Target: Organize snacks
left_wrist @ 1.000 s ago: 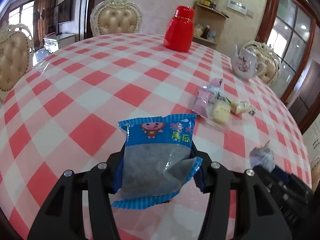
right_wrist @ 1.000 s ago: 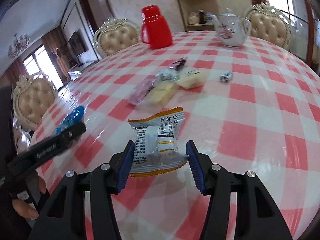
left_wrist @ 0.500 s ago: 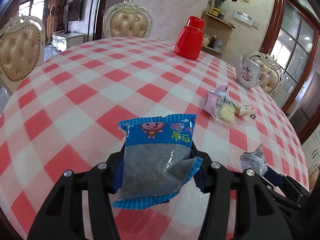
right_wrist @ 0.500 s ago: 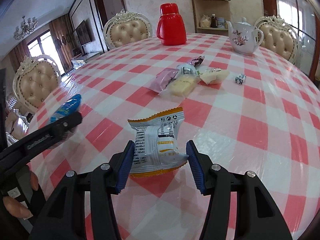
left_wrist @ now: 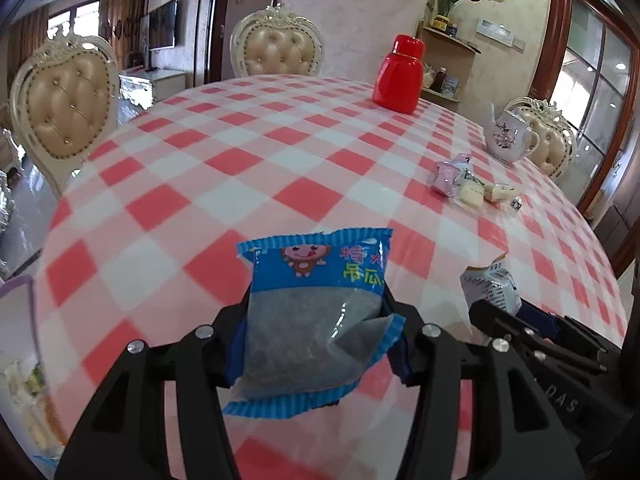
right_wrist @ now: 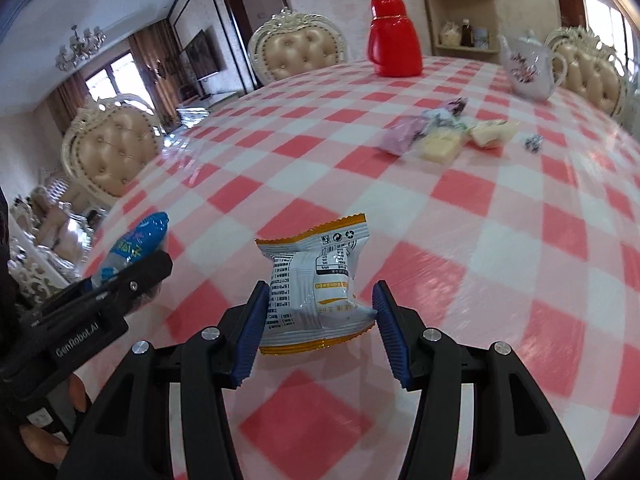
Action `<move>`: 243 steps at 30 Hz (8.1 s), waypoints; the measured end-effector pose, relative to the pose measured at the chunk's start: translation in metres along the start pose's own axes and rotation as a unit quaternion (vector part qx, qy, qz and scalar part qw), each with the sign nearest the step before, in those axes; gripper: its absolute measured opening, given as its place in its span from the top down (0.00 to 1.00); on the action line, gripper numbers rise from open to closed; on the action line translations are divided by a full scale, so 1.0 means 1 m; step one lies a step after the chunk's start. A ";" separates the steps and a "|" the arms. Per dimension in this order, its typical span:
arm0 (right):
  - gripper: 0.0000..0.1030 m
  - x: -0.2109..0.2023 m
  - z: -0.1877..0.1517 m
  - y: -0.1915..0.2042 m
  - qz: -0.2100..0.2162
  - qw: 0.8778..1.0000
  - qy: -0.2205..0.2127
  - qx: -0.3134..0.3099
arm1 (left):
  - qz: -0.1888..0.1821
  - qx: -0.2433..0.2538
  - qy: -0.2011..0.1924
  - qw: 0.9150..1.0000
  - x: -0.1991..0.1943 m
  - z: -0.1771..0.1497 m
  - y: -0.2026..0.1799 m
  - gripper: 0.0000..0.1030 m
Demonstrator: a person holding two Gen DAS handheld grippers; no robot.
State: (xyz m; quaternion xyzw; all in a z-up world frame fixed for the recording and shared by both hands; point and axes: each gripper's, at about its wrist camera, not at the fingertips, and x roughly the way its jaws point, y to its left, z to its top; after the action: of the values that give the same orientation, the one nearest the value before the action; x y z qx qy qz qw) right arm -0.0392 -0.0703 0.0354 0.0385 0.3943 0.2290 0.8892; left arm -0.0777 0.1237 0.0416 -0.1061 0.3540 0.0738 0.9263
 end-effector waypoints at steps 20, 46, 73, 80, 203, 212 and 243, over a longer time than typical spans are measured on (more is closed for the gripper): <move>0.49 0.001 -0.031 0.093 0.063 0.996 0.029 -0.052 | 0.048 0.016 -0.011 0.999 -0.087 -0.036 0.076 0.47; 0.49 -0.019 -0.108 0.289 0.186 0.940 0.074 -0.275 | 0.190 -0.046 -0.001 0.981 -0.147 -0.053 0.233 0.47; 0.16 -0.045 -0.065 0.198 0.084 0.969 -0.015 -0.232 | 0.135 -0.014 -0.040 0.990 -0.116 -0.025 0.138 0.07; 0.16 -0.065 -0.018 0.044 -0.012 0.994 -0.057 -0.088 | 0.019 -0.026 -0.031 0.999 -0.046 0.017 0.031 0.04; 0.86 0.029 0.094 -0.211 -0.042 0.987 -0.058 0.147 | -0.131 0.170 0.100 0.972 0.169 0.080 -0.177 0.66; 0.86 0.010 0.076 -0.201 -0.038 0.983 -0.069 0.169 | -0.130 0.097 0.071 0.984 0.136 0.078 -0.136 0.66; 0.86 -0.026 0.009 -0.041 0.039 0.997 -0.046 0.056 | -0.030 0.032 -0.013 0.999 -0.003 0.003 -0.032 0.66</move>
State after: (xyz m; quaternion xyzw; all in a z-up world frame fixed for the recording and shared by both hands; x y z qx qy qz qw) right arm -0.0318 -0.1174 0.0489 0.1134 0.3637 0.2388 0.8932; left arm -0.0713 0.0928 0.0505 -0.0860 0.3411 0.0362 0.9354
